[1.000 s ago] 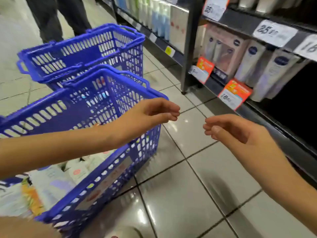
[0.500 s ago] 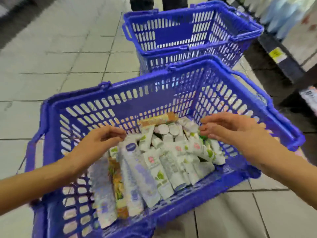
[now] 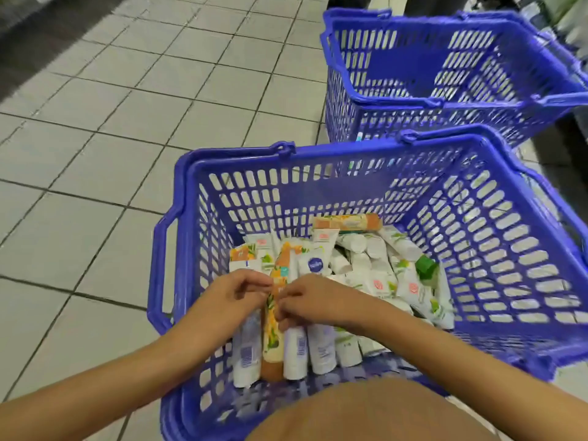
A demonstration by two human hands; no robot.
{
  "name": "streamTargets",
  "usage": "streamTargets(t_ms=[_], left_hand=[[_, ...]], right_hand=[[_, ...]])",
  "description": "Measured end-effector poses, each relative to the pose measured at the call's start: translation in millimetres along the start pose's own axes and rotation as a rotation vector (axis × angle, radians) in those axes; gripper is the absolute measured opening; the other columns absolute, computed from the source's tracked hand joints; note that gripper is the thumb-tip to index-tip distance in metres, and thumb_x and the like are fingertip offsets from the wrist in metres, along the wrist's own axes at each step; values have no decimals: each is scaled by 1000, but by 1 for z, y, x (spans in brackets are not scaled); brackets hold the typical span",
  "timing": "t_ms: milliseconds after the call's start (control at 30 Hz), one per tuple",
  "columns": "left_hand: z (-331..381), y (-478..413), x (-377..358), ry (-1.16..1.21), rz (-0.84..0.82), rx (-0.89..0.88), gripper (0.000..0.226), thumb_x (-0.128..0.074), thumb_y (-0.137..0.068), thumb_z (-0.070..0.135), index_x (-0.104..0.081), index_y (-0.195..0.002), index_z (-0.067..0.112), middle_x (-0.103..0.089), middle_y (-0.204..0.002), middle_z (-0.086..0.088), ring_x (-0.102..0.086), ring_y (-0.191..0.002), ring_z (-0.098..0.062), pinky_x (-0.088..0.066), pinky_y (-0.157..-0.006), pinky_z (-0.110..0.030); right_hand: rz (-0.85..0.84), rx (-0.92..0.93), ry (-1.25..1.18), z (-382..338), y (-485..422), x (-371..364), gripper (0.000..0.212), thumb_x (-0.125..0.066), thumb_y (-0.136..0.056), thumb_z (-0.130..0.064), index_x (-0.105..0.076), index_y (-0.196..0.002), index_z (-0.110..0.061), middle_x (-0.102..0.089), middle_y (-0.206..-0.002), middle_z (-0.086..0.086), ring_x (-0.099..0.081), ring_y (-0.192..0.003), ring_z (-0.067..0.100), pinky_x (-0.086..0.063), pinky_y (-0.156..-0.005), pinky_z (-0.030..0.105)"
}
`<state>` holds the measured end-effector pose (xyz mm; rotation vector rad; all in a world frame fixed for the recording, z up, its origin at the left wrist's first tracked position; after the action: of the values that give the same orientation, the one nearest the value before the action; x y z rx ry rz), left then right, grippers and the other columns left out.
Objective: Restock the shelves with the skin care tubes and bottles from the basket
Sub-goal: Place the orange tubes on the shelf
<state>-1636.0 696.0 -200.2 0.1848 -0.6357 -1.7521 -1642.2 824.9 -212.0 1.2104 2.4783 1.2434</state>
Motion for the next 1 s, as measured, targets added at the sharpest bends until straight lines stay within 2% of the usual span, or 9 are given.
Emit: streamTargets(t_ms=[133, 200, 300, 400, 567, 633, 767, 900, 1000], left_hand=[[-8, 8, -4, 41, 10, 101, 16, -52, -91, 5, -63, -93, 17, -67, -103, -10, -62, -101, -20, -48, -91, -28], [-9, 8, -4, 54, 27, 126, 15, -51, -92, 7, -62, -97, 17, -67, -105, -11, -61, -104, -22, -46, -97, -34], [-10, 9, -3, 81, 34, 117, 19, -50, -92, 5, -61, -105, 13, -66, -106, -8, -61, -104, -20, -47, -92, -28], [-10, 10, -3, 110, 66, 110, 21, -50, -91, 4, -59, -109, 10, -65, -108, -9, -60, -104, -20, -47, -93, -29], [-3, 11, 3, 101, 118, -16, 25, -50, -91, 4, -59, -94, 27, -63, -106, 7, -58, -103, -7, -41, -84, -16], [5, 10, 8, 107, 122, -56, 28, -49, -91, 5, -58, -90, 31, -63, -104, 10, -57, -102, -4, -40, -84, -14], [24, -11, 19, 72, 134, -88, 20, -51, -92, 11, -60, -101, 25, -64, -106, 8, -58, -104, -5, -43, -87, -18], [44, -53, 3, -295, -35, -98, 23, -51, -92, 14, -62, -112, 10, -58, -105, 4, -54, -95, -10, -40, -83, -24], [44, -80, -25, -732, -210, -44, 14, -49, -90, 12, -57, -79, 11, -48, -77, -5, -43, -69, -16, -34, -63, -25]], right_hand=[[90, -60, 331, -12, -5, -1, 26, -45, -91, -4, -60, -75, 10, -63, -80, 22, -61, -72, 31, -53, -68, 31], [115, -67, 488, -18, -11, -9, 34, -43, -94, -5, -40, -60, -5, -48, -69, 12, -46, -60, 21, -37, -51, 21], [173, -68, 566, -21, -26, -21, 10, -43, -95, -6, -50, -97, 1, -57, -113, 18, -57, -102, 30, -40, -63, 26], [189, -26, 626, -18, -38, -25, 45, -51, -92, -8, -34, -133, -2, -35, -138, 18, -50, -118, 34, -43, -85, 33], [102, 64, 572, -5, -28, -9, 58, -70, -79, -7, -38, -128, -9, -21, -140, 17, -46, -107, 31, -42, -86, 32], [96, 144, 577, 0, -19, -1, 45, -71, -77, -6, -49, -116, -9, -30, -131, 13, -44, -94, 24, -39, -78, 28], [93, 384, 771, -1, -2, -9, 15, -62, -76, 5, -67, -86, -4, -56, -102, 11, -46, -99, 28, -39, -83, 34], [185, 476, 933, -4, -1, -14, 39, -44, -85, 10, -54, -116, -9, -57, -111, 10, -41, -96, 25, -29, -73, 32], [289, 511, 1081, -10, 1, -13, 34, -47, -86, 2, -60, -114, -11, -63, -105, 11, -42, -109, 26, -25, -64, 34]])
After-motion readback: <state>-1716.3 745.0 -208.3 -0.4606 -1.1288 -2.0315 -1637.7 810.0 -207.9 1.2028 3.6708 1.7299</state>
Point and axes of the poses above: each hand's wrist, its own y-axis away from the middle knuckle, its own x-axis out of the back of the hand, z = x × y, the point moved 4 cm from there along -y, towards the middle knuckle
